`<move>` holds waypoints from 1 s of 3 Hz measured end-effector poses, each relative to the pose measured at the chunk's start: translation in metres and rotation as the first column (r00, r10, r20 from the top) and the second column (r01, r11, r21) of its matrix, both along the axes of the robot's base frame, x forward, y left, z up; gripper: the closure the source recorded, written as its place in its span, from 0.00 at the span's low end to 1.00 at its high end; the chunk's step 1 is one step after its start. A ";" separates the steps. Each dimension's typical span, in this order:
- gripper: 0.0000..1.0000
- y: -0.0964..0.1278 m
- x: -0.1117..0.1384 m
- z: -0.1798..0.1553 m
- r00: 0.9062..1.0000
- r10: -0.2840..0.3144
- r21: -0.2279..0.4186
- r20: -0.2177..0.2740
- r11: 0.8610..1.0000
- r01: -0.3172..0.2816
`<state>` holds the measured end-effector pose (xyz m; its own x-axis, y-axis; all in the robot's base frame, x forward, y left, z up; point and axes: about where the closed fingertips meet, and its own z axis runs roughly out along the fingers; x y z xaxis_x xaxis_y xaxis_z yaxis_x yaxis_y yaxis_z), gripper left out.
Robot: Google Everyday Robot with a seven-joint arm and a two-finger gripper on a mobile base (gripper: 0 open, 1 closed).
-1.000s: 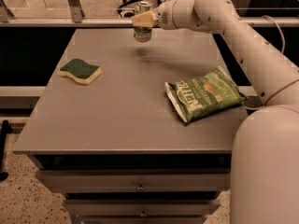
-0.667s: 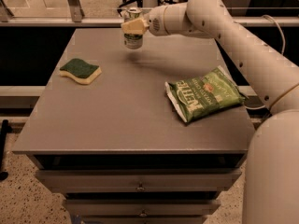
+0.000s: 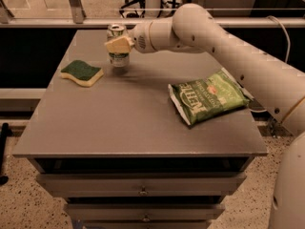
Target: Move 7up can near sponge
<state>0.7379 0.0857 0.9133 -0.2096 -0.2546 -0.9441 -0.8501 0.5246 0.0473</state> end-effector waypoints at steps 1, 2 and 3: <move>1.00 0.022 -0.018 -0.013 0.999 0.043 -0.005 -0.010 0.999 -0.043; 1.00 0.044 -0.034 -0.021 0.996 0.091 0.008 -0.023 0.996 -0.091; 0.83 0.067 -0.049 -0.022 0.988 0.152 0.019 -0.023 0.988 -0.151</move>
Offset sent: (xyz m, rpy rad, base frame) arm -0.0530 0.0674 -0.0288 0.0255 0.0379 0.1456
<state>0.6885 0.1530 0.8918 -0.1931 -0.2687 -0.9437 -0.9181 0.3889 0.0771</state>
